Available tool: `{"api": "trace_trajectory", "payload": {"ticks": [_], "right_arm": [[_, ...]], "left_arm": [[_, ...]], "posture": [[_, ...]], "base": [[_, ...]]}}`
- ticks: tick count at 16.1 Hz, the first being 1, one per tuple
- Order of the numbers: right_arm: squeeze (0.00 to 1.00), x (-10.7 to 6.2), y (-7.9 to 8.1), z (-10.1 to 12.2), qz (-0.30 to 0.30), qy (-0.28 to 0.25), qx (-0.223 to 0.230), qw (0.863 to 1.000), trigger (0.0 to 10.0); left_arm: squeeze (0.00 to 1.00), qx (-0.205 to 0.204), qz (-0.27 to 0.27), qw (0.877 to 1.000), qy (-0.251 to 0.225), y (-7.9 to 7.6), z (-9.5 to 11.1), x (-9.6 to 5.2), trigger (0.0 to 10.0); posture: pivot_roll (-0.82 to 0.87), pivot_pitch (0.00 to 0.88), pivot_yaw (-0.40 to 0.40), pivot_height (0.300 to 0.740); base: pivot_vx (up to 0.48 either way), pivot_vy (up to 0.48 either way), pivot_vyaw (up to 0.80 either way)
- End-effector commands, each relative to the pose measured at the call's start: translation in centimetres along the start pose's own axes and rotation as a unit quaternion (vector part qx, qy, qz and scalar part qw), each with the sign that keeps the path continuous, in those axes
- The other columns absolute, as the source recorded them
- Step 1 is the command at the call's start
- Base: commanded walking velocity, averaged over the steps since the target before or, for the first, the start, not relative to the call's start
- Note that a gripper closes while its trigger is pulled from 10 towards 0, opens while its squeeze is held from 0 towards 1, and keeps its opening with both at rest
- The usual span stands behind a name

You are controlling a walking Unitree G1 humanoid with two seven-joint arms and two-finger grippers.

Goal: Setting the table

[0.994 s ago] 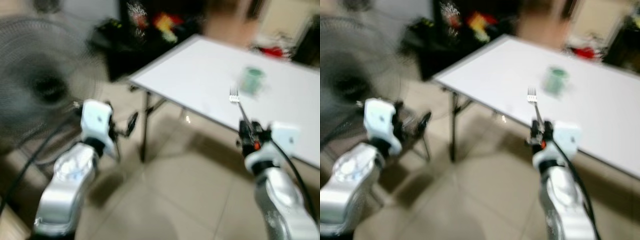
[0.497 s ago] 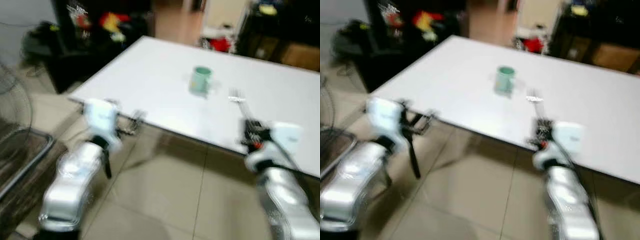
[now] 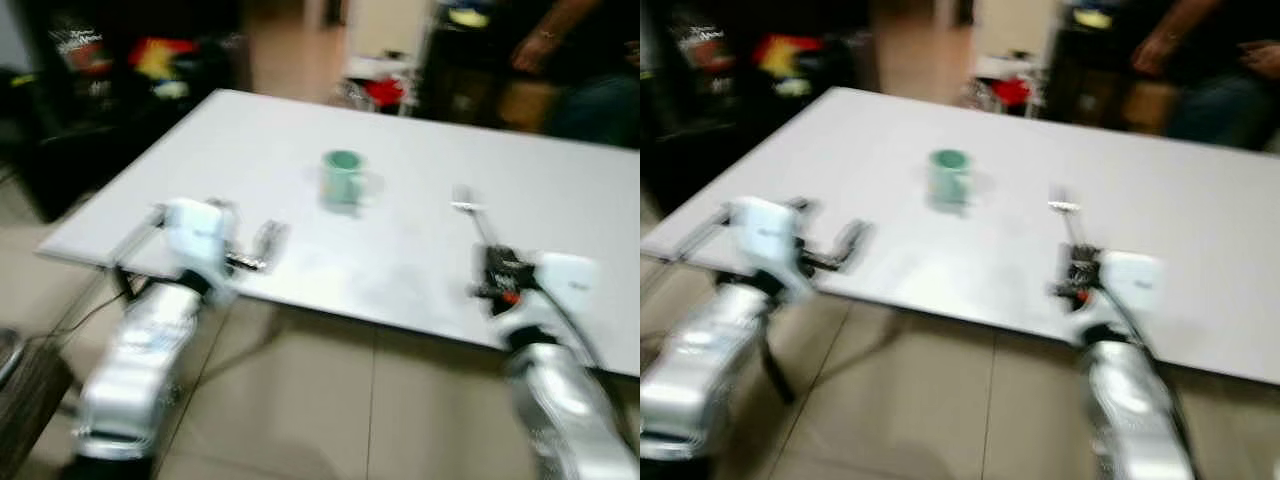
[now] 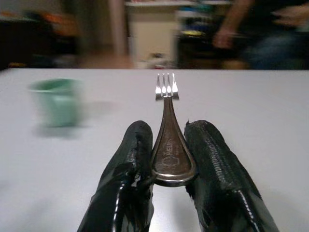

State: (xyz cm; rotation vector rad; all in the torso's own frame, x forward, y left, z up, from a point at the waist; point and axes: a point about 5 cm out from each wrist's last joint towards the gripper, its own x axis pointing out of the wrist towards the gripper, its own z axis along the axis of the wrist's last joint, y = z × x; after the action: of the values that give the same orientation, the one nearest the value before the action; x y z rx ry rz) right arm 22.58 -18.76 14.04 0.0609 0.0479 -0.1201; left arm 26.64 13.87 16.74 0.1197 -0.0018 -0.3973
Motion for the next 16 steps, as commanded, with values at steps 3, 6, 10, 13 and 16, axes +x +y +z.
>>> {"api": "trace_trajectory", "payload": {"ticks": [3,6,10,13,16], "right_arm": [[0.00,-0.1,1.2,-0.8,0.032,0.012,0.007,0.999,10.0],[0.00,0.3,1.1,-1.5,0.036,0.018,0.004,0.999,10.0],[0.00,2.4,0.8,-2.0,0.040,0.016,-0.003,0.999,10.0],[0.00,4.3,1.2,-3.5,0.055,0.028,-0.011,0.998,10.0],[0.00,6.1,1.3,-3.9,0.066,0.027,-0.014,0.997,10.0]], "left_arm": [[0.00,0.021,-0.005,1.000,0.012,0.8,-0.3,-0.9,10.0],[0.00,0.024,-0.055,0.998,0.026,-0.1,-0.9,-1.1,10.0],[0.00,0.022,-0.104,0.994,0.032,-1.1,-1.2,-1.0,10.0],[0.00,0.026,-0.155,0.987,0.043,-1.8,-1.5,-0.8,10.0],[0.00,0.027,-0.171,0.984,0.040,-2.1,-1.3,-0.4,10.0]], "posture": [[0.05,0.000,-0.028,0.740],[0.05,0.000,-0.017,0.740],[0.05,0.000,-0.023,0.740],[0.05,0.000,-0.027,0.740],[0.06,0.000,-0.043,0.740]], "base": [[0.100,0.000,0.00],[0.000,0.000,0.00],[0.000,0.000,0.00],[0.000,0.000,0.00],[0.000,0.000,0.00]]}}
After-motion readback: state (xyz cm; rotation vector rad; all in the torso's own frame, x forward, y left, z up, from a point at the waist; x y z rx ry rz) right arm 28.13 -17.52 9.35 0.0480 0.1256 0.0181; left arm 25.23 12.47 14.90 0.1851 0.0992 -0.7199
